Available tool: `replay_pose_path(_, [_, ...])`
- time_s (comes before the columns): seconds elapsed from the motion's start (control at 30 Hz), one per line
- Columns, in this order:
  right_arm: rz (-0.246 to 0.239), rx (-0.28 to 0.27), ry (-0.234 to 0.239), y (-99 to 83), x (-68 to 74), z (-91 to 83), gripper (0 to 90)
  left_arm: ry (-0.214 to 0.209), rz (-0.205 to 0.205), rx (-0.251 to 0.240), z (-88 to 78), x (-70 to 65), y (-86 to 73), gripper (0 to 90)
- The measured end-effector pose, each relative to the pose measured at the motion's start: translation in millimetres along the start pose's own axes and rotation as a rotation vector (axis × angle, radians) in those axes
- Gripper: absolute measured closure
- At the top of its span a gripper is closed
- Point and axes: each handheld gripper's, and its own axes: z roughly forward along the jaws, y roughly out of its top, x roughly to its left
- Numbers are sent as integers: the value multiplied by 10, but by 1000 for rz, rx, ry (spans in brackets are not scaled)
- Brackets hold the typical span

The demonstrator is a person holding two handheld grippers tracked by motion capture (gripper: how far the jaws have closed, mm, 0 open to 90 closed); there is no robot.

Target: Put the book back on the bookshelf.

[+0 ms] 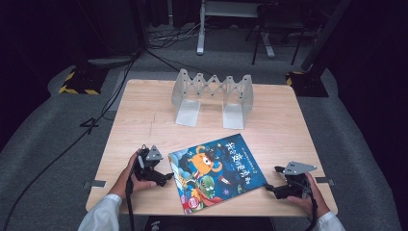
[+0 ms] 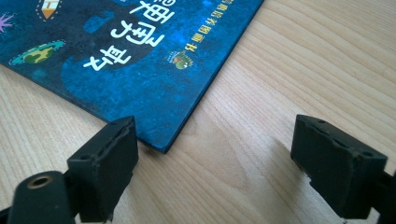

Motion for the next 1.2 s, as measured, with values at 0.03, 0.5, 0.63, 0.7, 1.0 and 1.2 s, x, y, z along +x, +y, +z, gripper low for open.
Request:
replay_pose_path(0.03, [-1,2,4,2,1,0,155,-4,6,0,-8,2,-9,8])
replay_pose_path(0.5, [-46,17,50,40,90,14,171,-64,10,-103,-67,-57,111,166])
replay_pose_path(0.63, [-66,21,74,76,171,47,171,-81,30,-126,9,-79,288,158])
replay_pose_path(0.7, [-77,21,80,90,196,63,172,-97,35,-123,42,-78,327,158])
replay_pose_path(1.0, [-97,19,96,138,285,110,181,-123,56,-62,367,-12,553,153])
replay_pose_path(1.2, [-97,17,102,149,295,126,181,-171,14,-63,437,58,532,146])
